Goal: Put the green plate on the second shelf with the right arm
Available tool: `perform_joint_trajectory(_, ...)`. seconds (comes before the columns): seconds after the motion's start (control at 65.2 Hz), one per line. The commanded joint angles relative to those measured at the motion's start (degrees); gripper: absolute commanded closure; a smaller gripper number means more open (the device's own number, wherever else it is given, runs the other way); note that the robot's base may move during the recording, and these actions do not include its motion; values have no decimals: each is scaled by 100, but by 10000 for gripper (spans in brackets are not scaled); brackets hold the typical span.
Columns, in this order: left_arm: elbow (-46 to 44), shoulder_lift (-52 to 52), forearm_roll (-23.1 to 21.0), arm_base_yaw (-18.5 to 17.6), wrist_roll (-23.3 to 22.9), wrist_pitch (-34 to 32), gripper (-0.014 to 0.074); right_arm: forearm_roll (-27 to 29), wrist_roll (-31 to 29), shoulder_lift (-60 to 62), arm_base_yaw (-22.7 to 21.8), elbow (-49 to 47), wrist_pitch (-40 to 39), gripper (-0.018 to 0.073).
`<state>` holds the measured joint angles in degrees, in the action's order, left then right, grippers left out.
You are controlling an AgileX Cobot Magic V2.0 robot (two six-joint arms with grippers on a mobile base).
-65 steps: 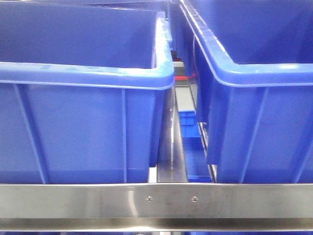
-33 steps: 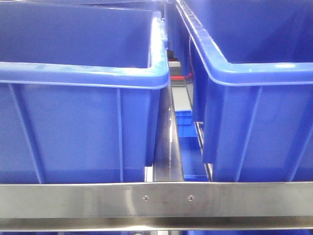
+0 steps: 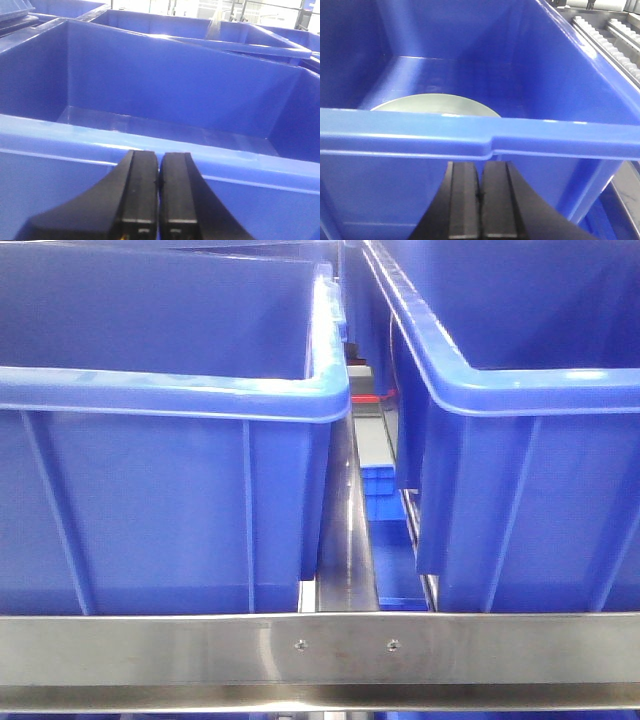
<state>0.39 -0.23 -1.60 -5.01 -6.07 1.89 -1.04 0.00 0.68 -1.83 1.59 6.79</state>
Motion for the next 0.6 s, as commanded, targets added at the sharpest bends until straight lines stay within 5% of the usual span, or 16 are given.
perform_joint_trajectory(0.0, 234, -93, -47, -17, -19, -511, 466, 8, -64, 105, -27, -104, -502, 510)
perform_joint_trajectory(0.583, 234, -93, -47, -17, -19, -511, 466, 8, -64, 100, -27, -104, -496, 510)
